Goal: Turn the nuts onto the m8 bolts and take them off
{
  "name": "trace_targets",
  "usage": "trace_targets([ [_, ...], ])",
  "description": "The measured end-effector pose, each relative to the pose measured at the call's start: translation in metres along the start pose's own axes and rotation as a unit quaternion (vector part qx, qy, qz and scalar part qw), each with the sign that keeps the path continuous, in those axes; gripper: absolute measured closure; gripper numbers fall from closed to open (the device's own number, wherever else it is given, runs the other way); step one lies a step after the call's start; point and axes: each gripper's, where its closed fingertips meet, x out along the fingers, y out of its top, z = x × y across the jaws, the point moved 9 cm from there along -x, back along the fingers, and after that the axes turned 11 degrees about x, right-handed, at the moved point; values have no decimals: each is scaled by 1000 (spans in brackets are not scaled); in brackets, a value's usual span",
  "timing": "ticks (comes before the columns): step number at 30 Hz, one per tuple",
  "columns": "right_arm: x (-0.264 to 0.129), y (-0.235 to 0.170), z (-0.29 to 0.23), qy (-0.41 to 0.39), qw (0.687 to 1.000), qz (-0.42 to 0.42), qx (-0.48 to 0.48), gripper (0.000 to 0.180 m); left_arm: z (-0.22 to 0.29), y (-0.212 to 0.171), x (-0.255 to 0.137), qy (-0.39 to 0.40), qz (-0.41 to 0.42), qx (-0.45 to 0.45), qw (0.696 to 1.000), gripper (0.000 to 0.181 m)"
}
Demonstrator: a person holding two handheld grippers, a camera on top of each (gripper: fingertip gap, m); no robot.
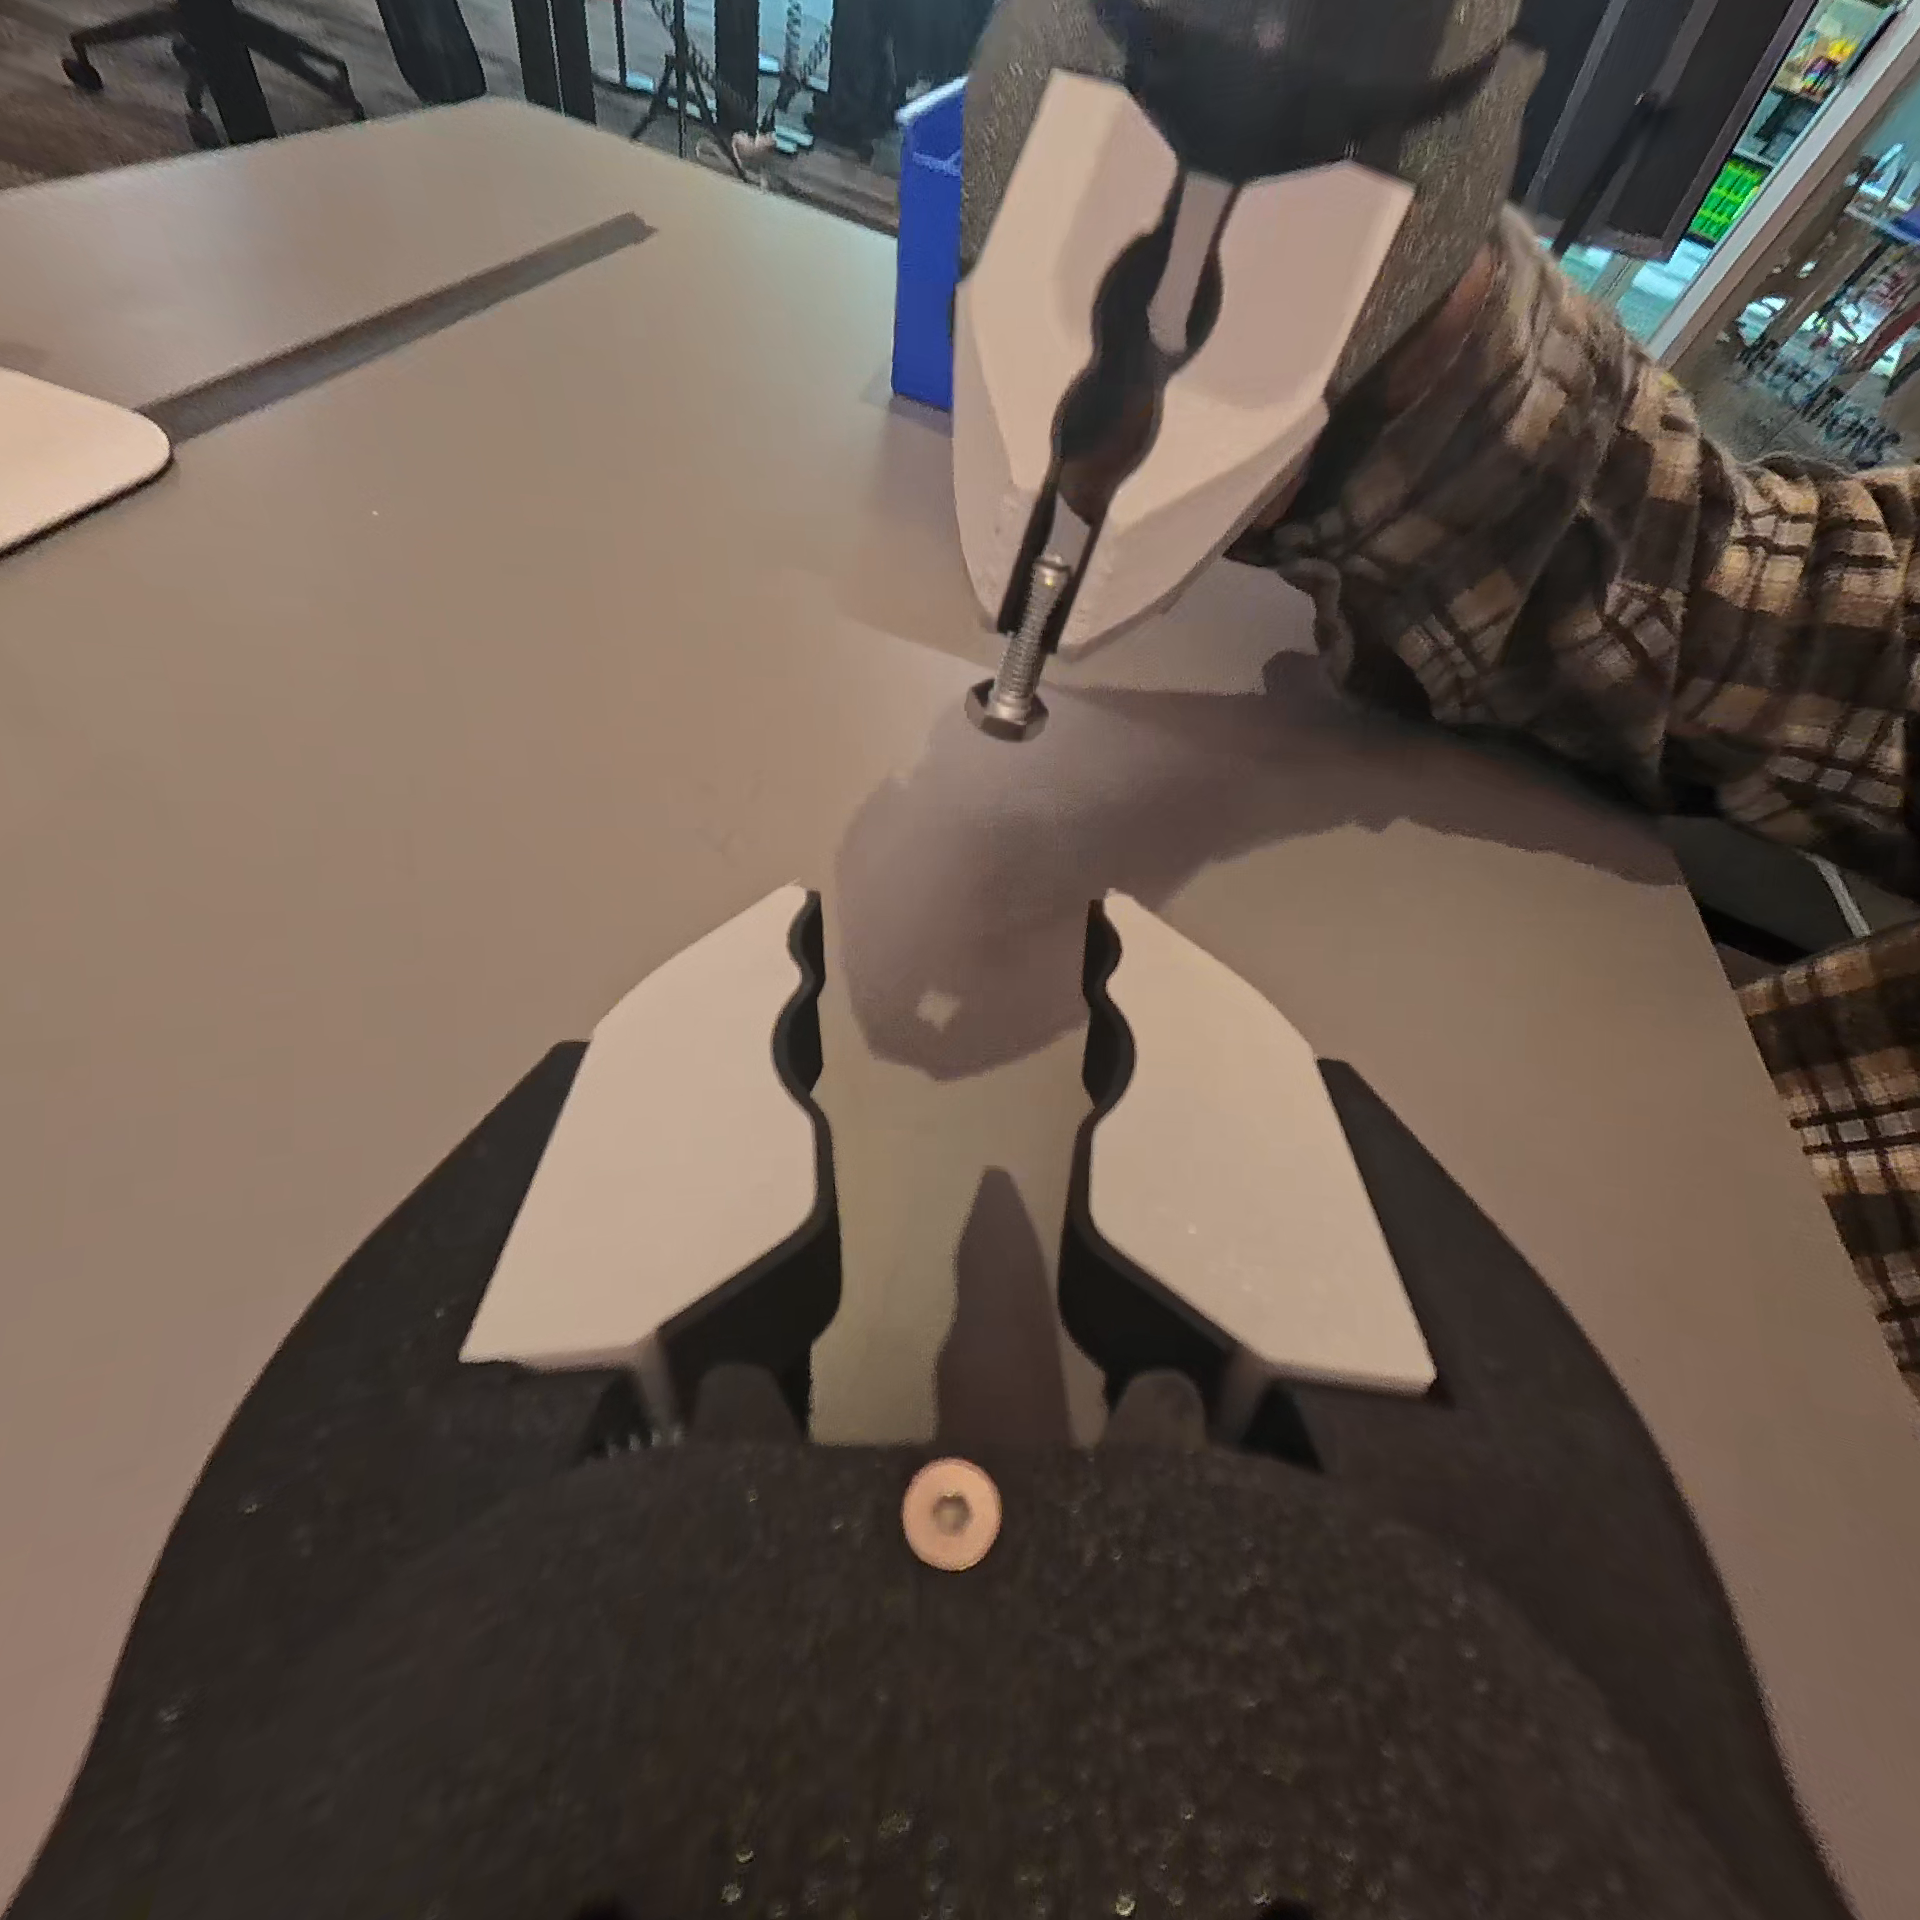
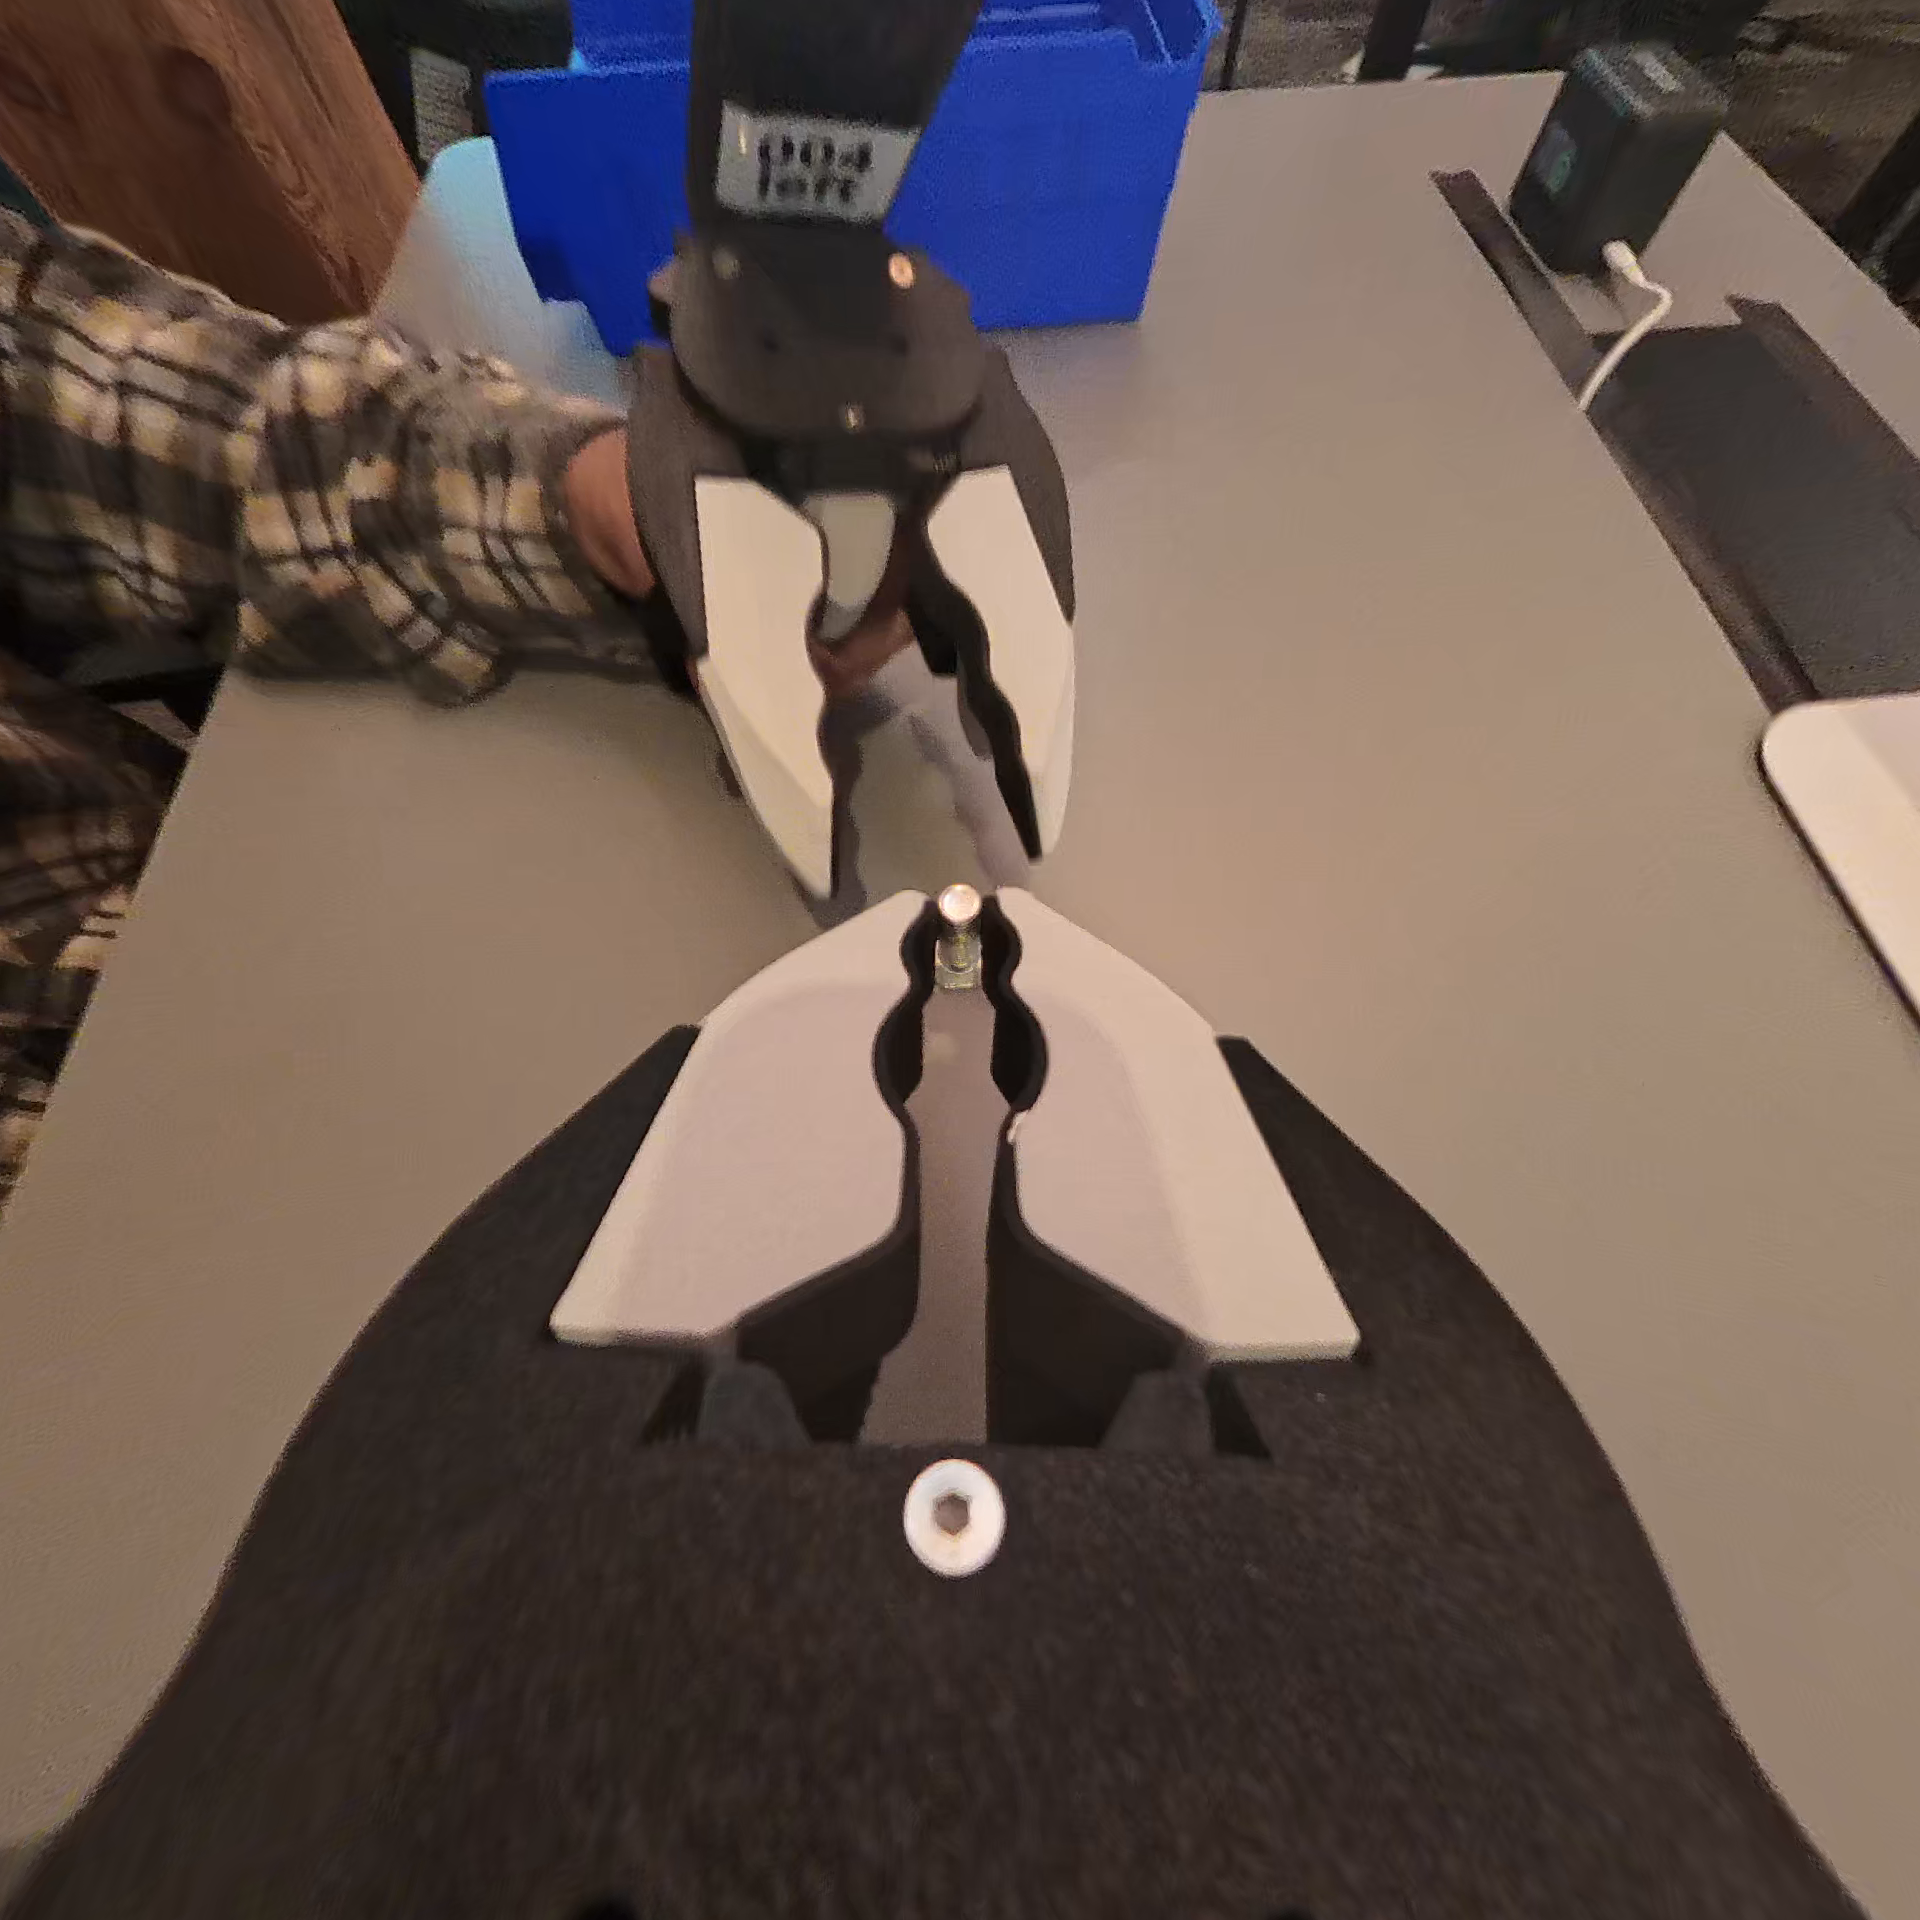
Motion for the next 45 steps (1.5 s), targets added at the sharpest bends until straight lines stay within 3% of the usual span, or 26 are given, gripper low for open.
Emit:
trace_targets([
  [5, 13, 33, -10, 33, 999, -18, 3, 172, 6, 10, -5, 5, 44, 27, 999, 132],
  [12, 21, 38, -19, 42, 999, -21, 5, 172, 15, 24, -10, 3, 89, 39, 995, 138],
  [24, 26, 42, -23, 54, 998, -15, 4, 172, 23, 25, -3, 0, 69, 57, 996, 143],
  [45, 24, 44, -25, 71, 997, -2, -3, 173, 22, 27, -4, 7, 76, 57, 995, 169],
])
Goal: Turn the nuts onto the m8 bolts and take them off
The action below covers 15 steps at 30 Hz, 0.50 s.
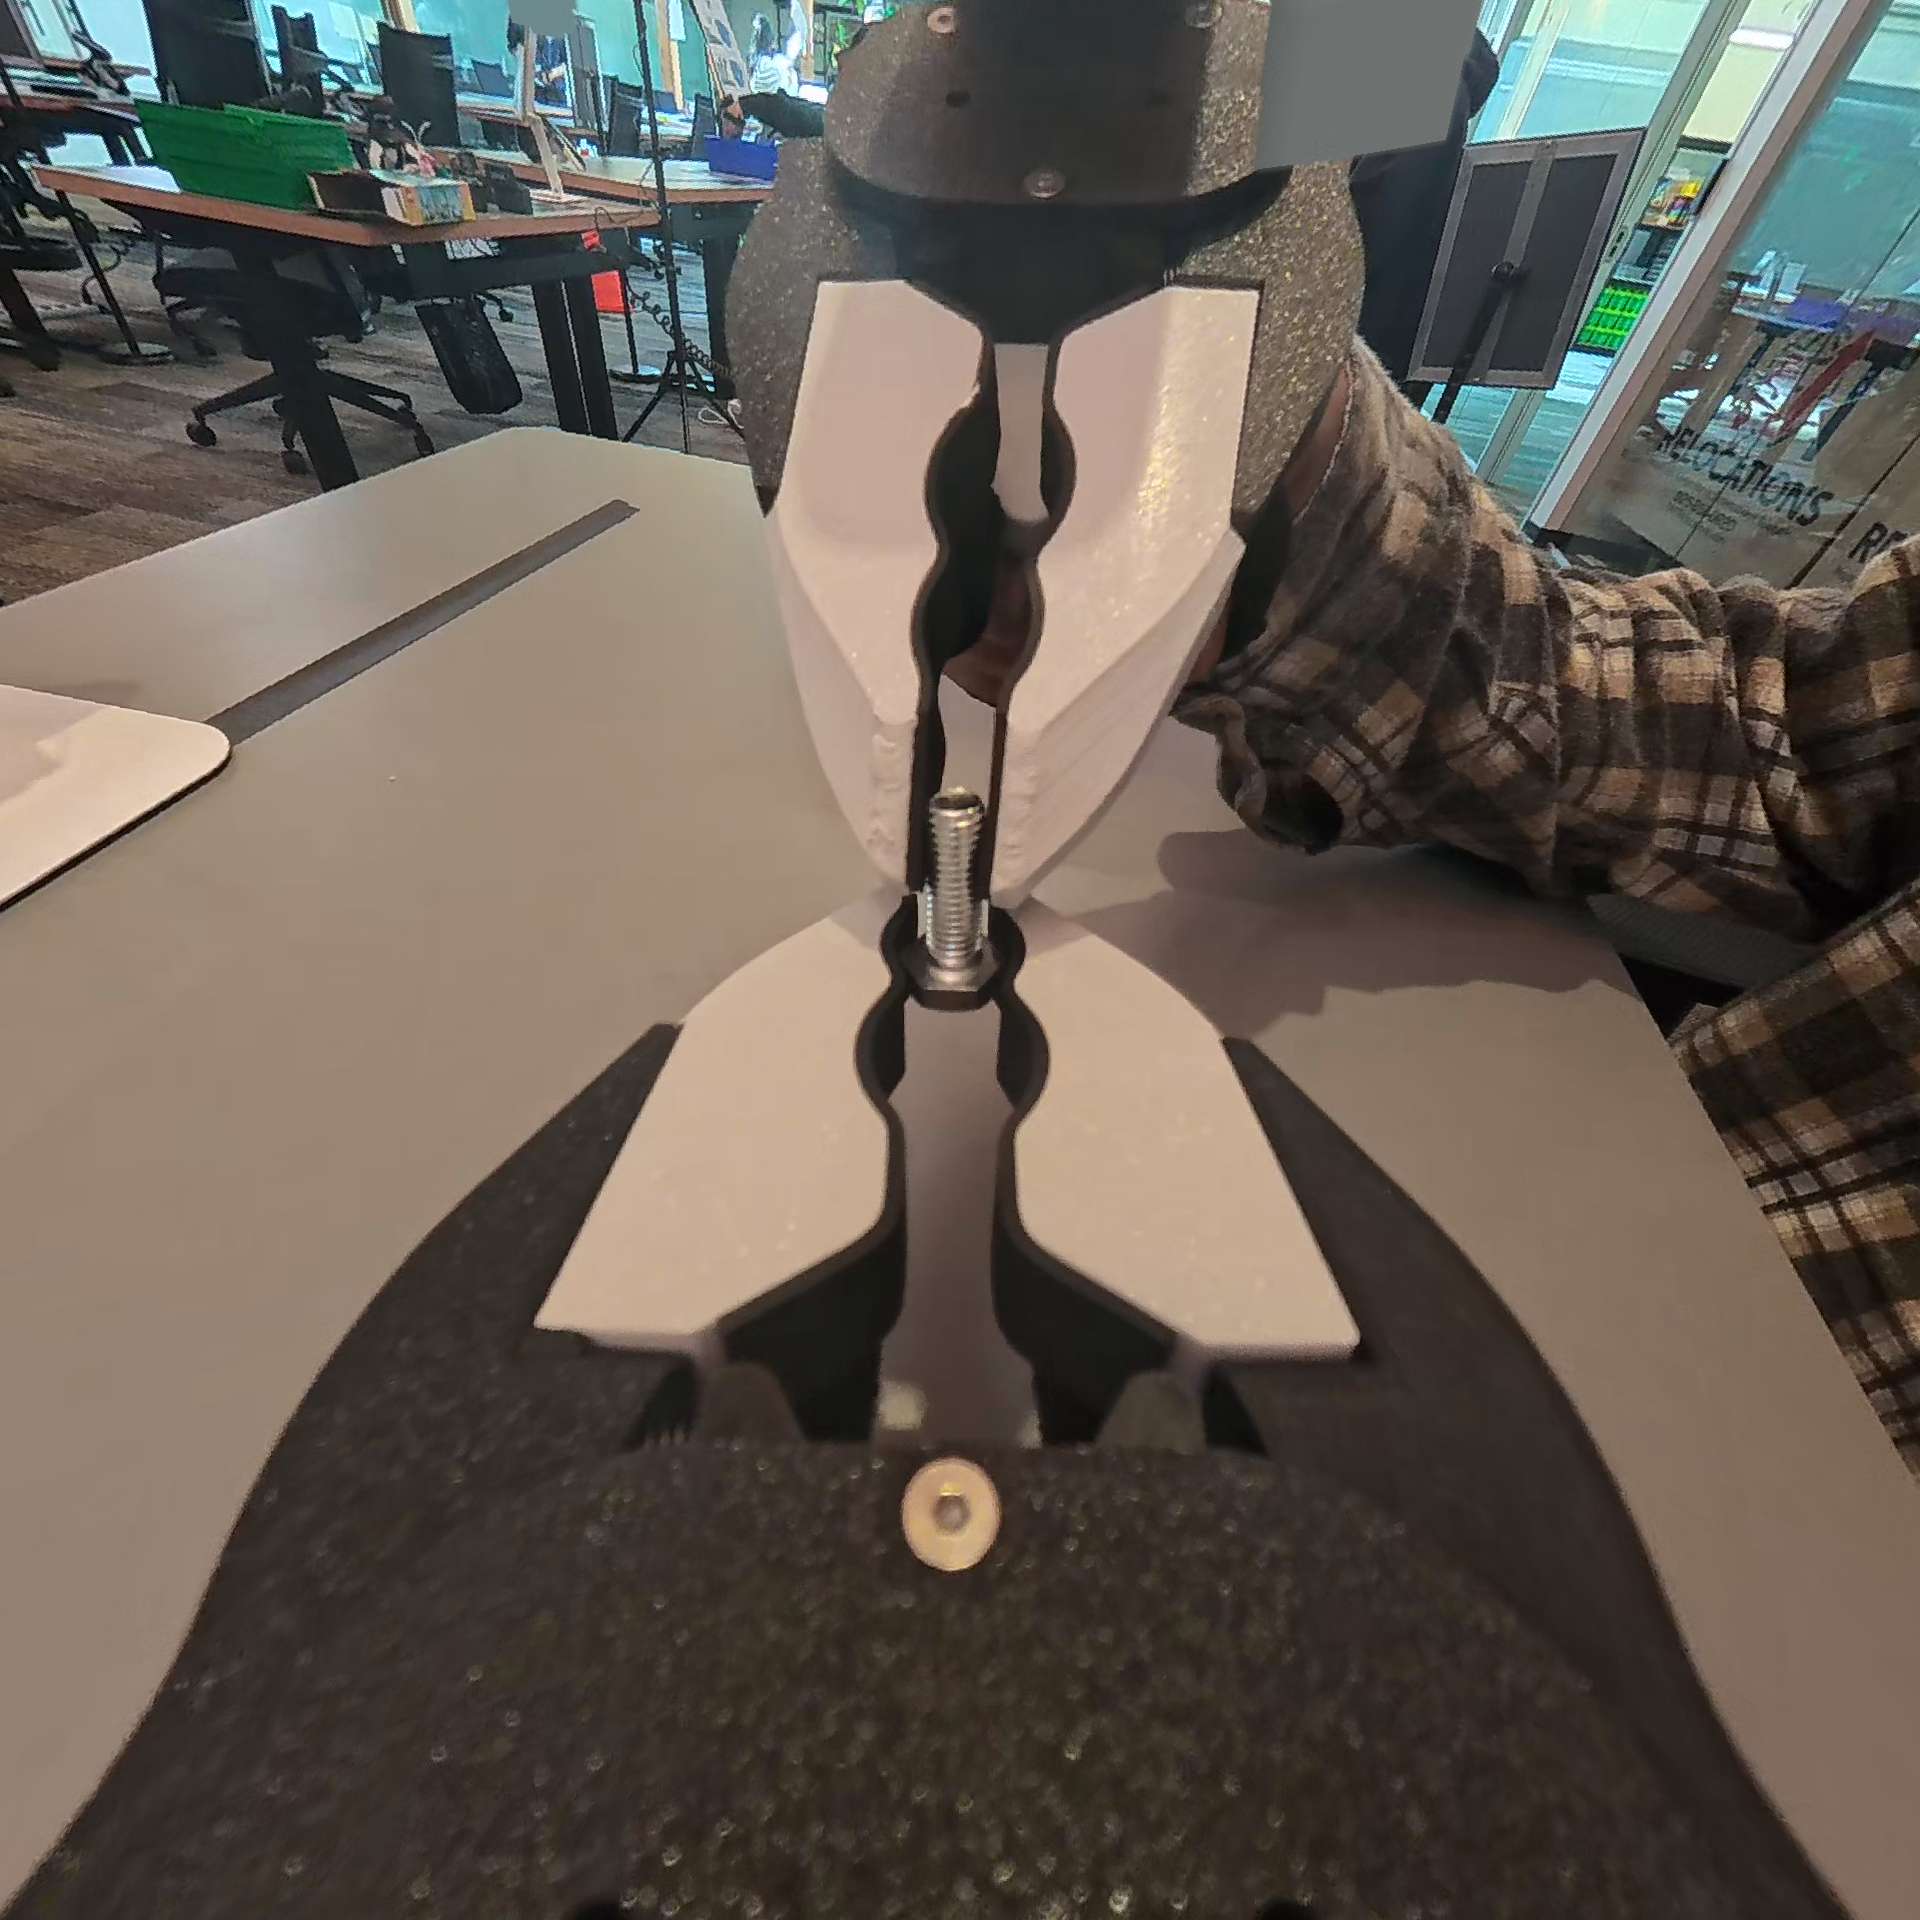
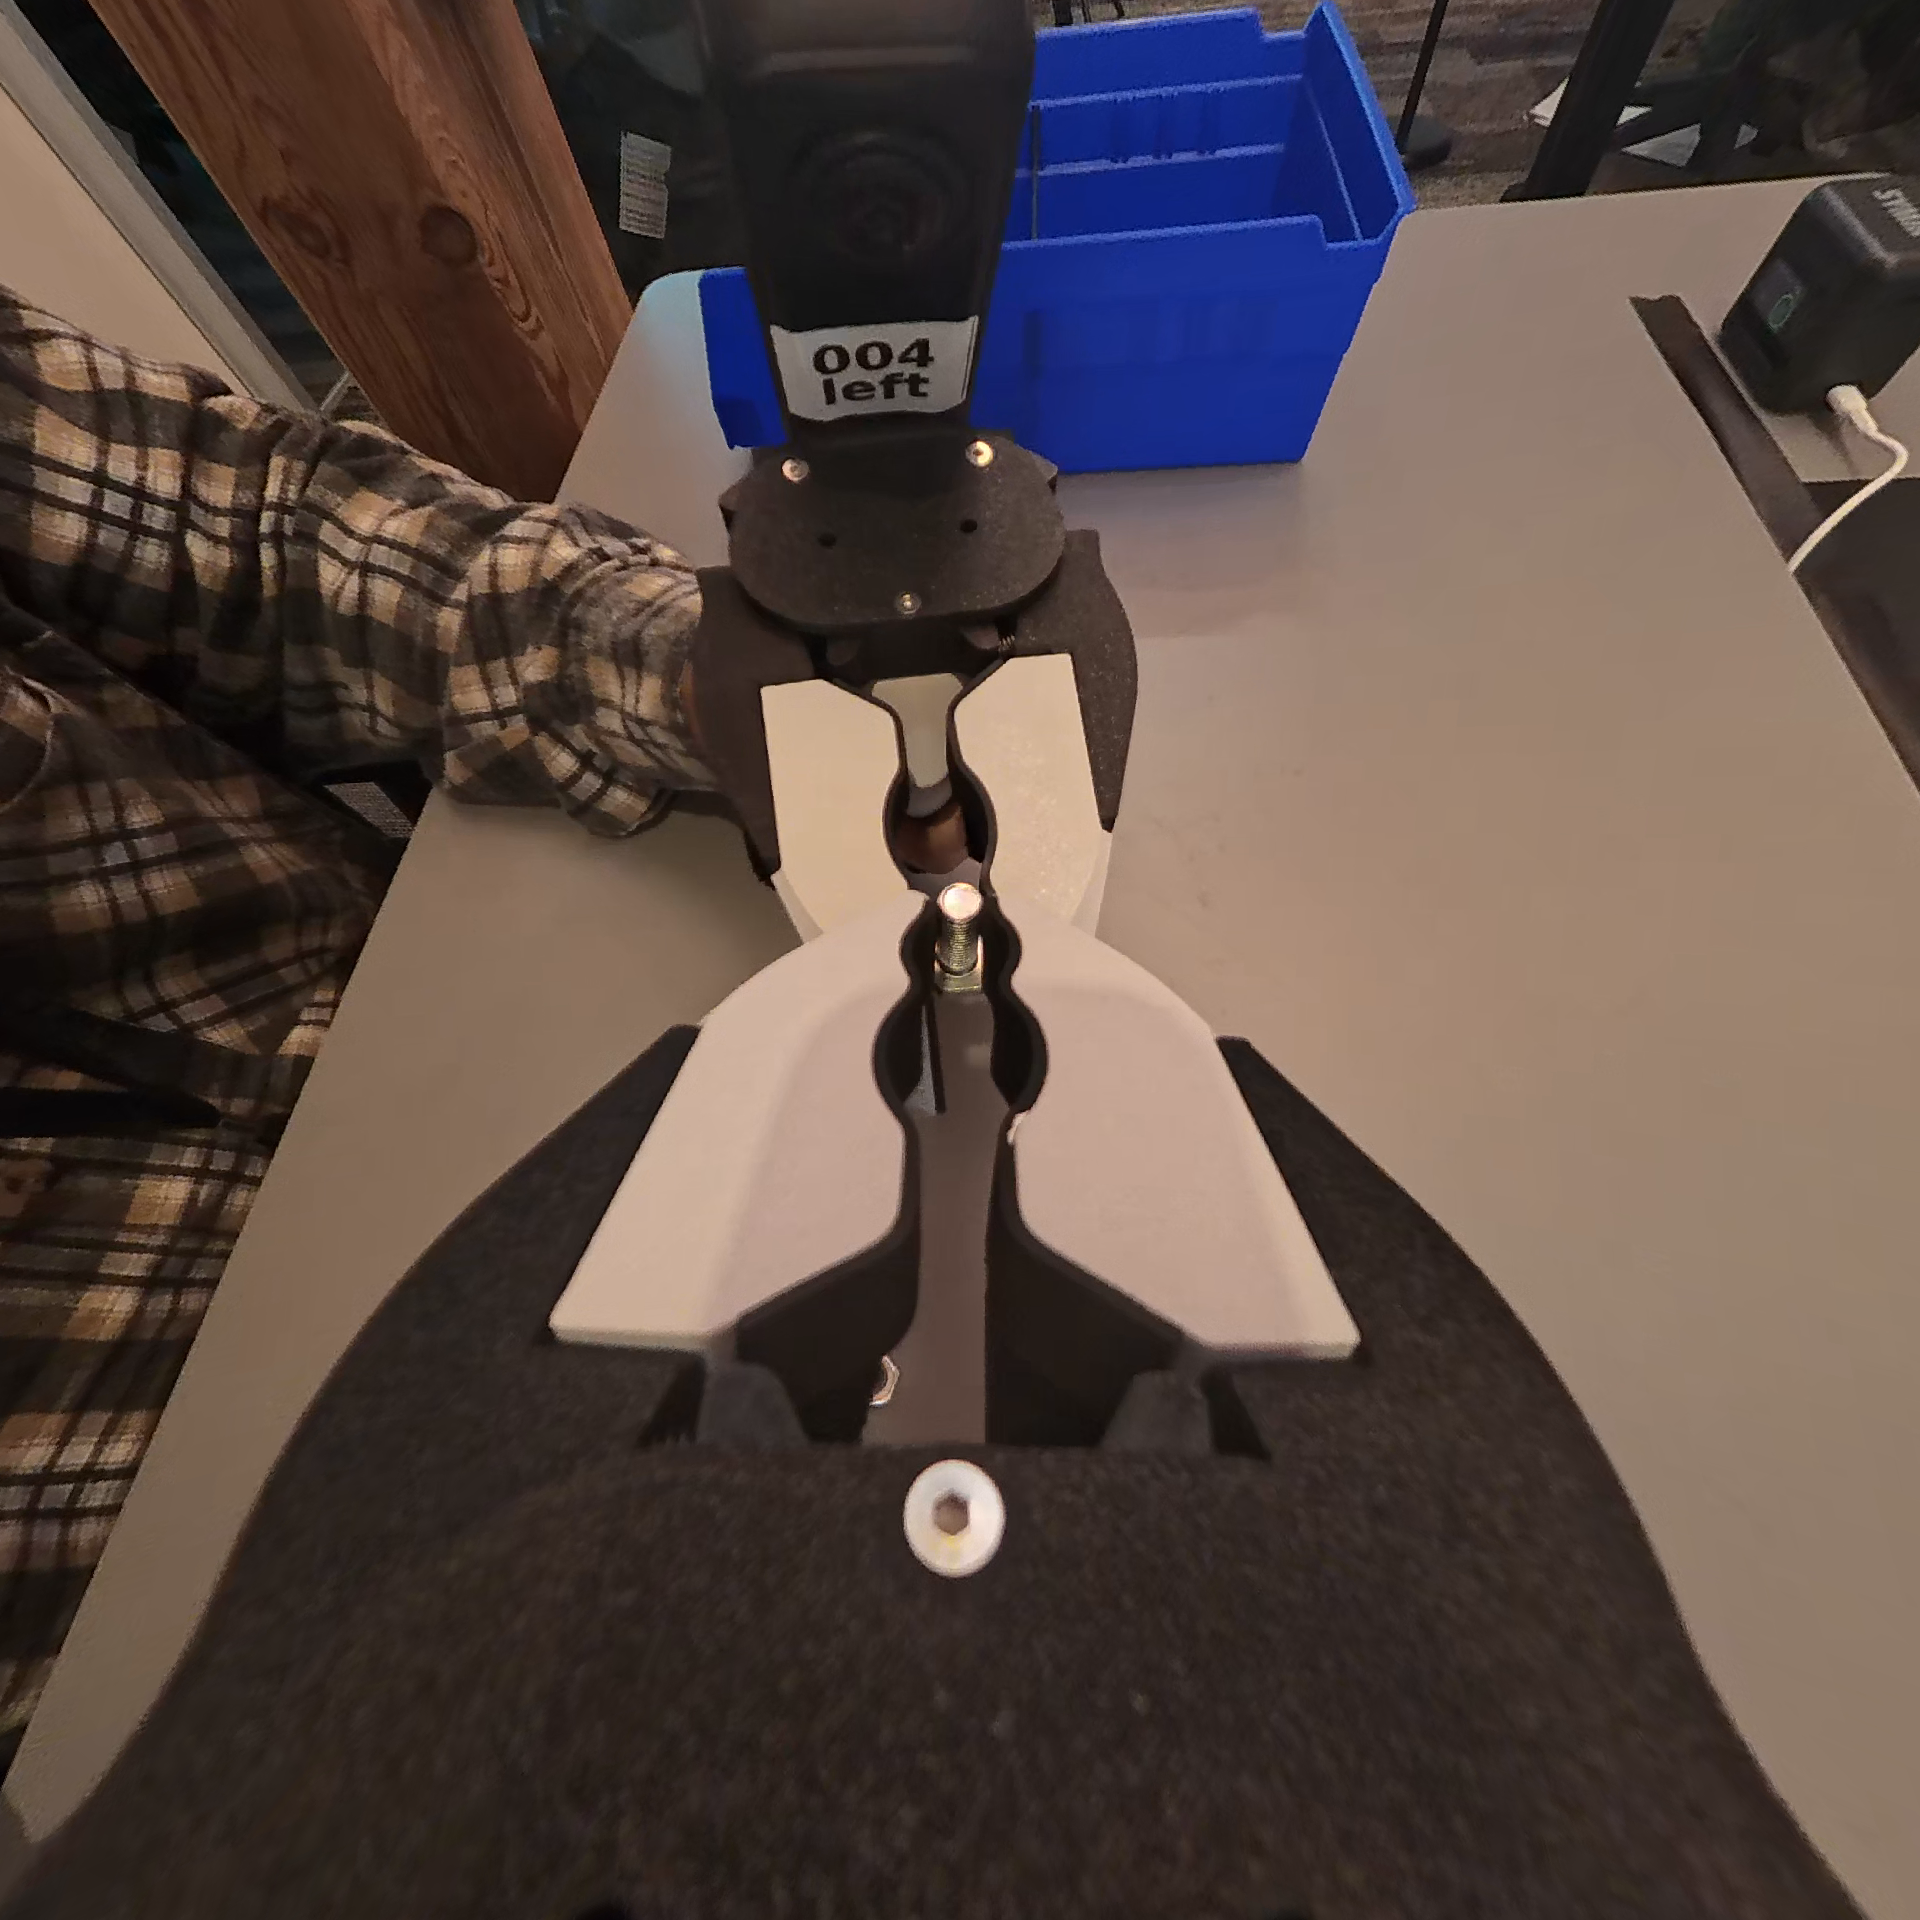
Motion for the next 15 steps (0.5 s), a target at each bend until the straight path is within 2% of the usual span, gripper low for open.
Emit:
trace_targets([
  [4, -1, -1, 0, 4, 1000, 8, -9, 171, 0, 1, 0, 1, -2, -1, 1000, 169],
  [6, -4, 1, 0, -3, 999, 28, -18, 156, 0, 0, -1, 3, -2, -5, 1000, 169],
  [9, -18, 0, -4, -27, 998, 53, -34, 145, -3, 0, -3, 11, 4, -6, 1000, 169],
  [12, -35, -17, -9, -59, 996, 54, -44, 143, -7, -1, -8, 20, 17, -13, 1000, 169],
  [15, -43, -52, -12, -75, 996, 40, -27, 142, -10, -3, -10, 30, 27, -20, 999, 169],
])
